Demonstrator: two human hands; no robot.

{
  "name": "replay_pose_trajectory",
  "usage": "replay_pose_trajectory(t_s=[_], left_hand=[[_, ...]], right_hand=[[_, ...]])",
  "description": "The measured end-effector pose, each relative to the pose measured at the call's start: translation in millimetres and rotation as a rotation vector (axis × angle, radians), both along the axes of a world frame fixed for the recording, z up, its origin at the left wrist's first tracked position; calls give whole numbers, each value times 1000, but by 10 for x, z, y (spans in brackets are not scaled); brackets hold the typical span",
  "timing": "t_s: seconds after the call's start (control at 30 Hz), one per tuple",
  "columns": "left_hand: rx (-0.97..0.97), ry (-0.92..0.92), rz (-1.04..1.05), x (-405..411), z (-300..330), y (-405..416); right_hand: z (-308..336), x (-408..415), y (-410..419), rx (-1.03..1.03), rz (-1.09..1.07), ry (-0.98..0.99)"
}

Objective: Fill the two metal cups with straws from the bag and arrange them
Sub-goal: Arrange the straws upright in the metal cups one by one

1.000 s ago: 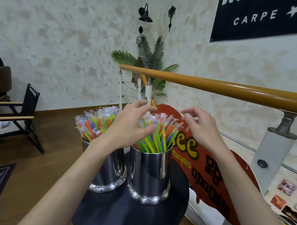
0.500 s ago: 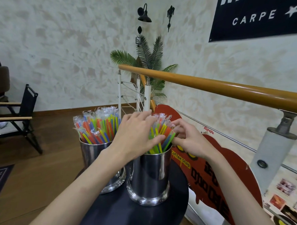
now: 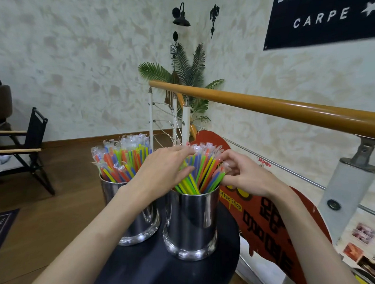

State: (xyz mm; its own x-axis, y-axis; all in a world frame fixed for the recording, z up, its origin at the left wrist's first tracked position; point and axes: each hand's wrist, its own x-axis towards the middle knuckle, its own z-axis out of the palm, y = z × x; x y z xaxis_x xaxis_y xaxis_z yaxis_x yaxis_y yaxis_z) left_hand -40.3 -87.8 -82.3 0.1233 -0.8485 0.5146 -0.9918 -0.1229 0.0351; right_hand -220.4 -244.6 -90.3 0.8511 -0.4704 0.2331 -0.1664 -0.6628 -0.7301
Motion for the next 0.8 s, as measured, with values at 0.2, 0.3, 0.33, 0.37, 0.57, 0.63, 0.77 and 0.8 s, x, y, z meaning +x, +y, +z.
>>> replay_pose_trajectory(t_s=[0.2,0.3,0.33,0.37,0.57,0.63,0.77,0.8], left_hand=[[10,-105,-24,103,1,-17],[-57,-201,3,104,-26,-28],[-89,-211,9,87,-27,-29],[-123,-221,10,60,-25,-28],[-145,15,-52,-35,20,-39],[-144,117,-41,-12,-2,-59],[-130,172,37,-52,-24,-101],[-134,178,47,-69,-21,-117]], right_hand=[[76,-49,34,33,67,88],[67,-26,35,-1,60,81],[56,-9,43,-30,45,56],[48,9,57,-57,26,18],[30,109,118,-94,-37,-164],[6,137,122,-72,-15,-203],[-6,162,132,-45,17,-231],[-6,169,136,-40,24,-230]])
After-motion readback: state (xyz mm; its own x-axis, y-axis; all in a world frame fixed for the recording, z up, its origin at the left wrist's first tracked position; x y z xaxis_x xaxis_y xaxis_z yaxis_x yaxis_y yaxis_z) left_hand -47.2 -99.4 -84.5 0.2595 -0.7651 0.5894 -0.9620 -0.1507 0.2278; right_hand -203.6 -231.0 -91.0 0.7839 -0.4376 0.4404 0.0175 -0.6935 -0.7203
